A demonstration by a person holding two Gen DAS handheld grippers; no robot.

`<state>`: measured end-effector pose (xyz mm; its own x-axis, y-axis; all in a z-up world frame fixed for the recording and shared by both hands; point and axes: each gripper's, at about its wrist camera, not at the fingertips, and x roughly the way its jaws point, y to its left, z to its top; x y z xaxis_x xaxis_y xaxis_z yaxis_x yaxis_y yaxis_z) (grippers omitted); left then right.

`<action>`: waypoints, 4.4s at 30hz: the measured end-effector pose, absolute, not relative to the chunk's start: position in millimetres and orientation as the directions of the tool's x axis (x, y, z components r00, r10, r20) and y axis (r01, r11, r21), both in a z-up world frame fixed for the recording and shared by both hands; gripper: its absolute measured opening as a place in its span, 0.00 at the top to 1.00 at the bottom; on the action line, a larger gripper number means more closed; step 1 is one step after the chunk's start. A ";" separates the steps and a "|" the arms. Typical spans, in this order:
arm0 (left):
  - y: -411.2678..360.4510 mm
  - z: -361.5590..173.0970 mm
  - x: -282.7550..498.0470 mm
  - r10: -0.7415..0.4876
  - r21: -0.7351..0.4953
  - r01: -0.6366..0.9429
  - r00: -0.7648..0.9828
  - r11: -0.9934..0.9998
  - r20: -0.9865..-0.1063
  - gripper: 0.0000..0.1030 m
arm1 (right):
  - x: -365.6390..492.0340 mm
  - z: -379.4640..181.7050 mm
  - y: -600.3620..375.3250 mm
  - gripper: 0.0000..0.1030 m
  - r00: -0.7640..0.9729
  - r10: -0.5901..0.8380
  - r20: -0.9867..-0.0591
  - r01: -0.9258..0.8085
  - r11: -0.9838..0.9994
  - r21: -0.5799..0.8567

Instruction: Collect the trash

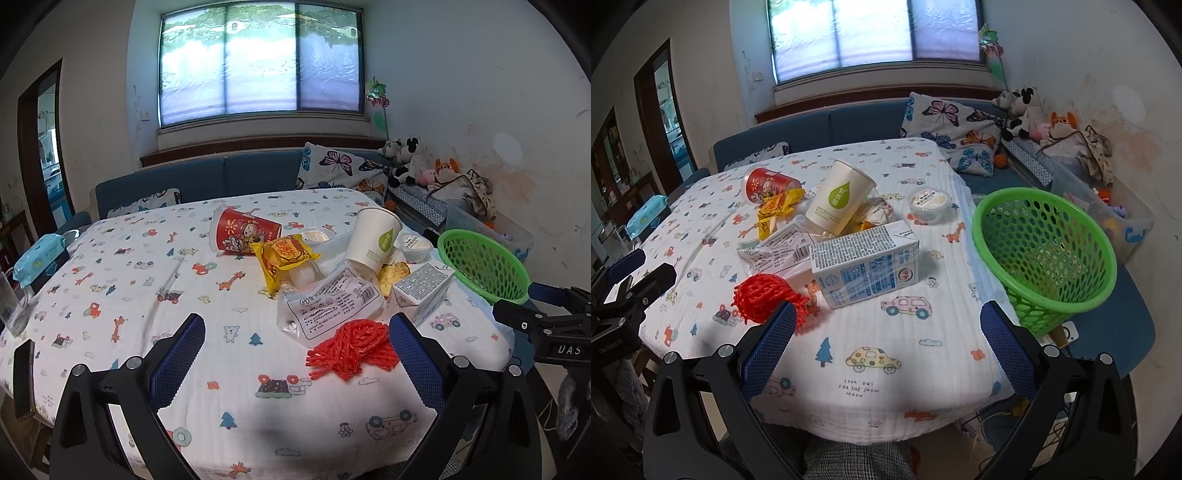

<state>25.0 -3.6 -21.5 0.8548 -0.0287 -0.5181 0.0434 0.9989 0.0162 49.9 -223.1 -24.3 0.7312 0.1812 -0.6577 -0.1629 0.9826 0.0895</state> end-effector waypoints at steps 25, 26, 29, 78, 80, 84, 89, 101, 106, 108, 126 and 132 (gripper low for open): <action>-16.7 -62.9 76.8 -0.198 -0.027 0.237 0.735 0.971 -0.648 0.07 | 85.1 -42.4 -226.8 0.04 0.685 0.180 -0.706 -0.161 0.982 0.095; -17.2 -65.0 80.5 -0.208 -0.034 0.247 0.727 0.968 -0.654 0.07 | 86.5 -43.5 -227.4 0.04 0.683 0.180 -0.708 -0.160 0.983 0.095; -20.8 -71.2 88.1 -0.231 -0.032 0.282 0.711 0.959 -0.665 0.08 | 91.7 -47.4 -229.5 0.04 0.672 0.180 -0.719 -0.156 0.983 0.100; 0.1 -84.9 105.2 -0.472 -0.147 0.501 0.619 0.853 -0.628 0.67 | 205.3 -69.1 -215.0 0.15 0.309 0.346 -0.886 0.290 0.853 0.435; 3.8 -86.1 108.3 -0.481 -0.159 0.504 0.615 0.849 -0.624 0.67 | 209.7 -77.5 -212.7 0.17 0.277 0.349 -0.895 0.307 0.851 0.426; 8.4 -86.9 110.2 -0.491 -0.177 0.501 0.611 0.847 -0.621 0.67 | 213.2 -86.0 -209.8 0.23 0.237 0.358 -0.903 0.306 0.855 0.419; 10.8 -87.4 113.4 -0.498 -0.187 0.503 0.605 0.844 -0.621 0.67 | 212.1 -76.4 -215.7 0.29 0.209 0.332 -0.920 0.259 0.888 0.379; 3.6 -86.2 117.6 -0.509 -0.189 0.518 0.593 0.834 -0.624 0.67 | 214.2 -87.4 -246.9 0.38 0.175 0.354 -0.919 0.333 0.857 0.394; 3.1 -85.4 121.0 -0.507 -0.197 0.510 0.589 0.837 -0.630 0.67 | 216.9 -81.2 -250.9 0.47 0.198 0.348 -0.917 0.301 0.868 0.394; 2.0 -84.5 122.5 -0.507 -0.204 0.505 0.585 0.838 -0.633 0.67 | 215.6 -71.7 -253.3 0.54 0.219 0.338 -0.915 0.261 0.884 0.389; -50.0 -43.9 147.6 -0.517 -0.222 0.497 0.596 0.839 -0.614 0.67 | 219.4 -27.7 -352.9 0.59 0.418 0.211 -0.884 0.105 0.955 0.278; -80.3 -24.5 169.4 -0.506 -0.230 0.474 0.611 0.850 -0.609 0.67 | 241.4 -53.5 -401.2 0.59 0.421 0.136 -0.897 0.118 0.972 0.203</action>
<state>169.4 -80.3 -24.5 0.6112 -0.5056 -0.6089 0.4736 0.8500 -0.2305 241.4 -401.2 -53.5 0.4213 0.1359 -0.8967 0.1180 0.9721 0.2027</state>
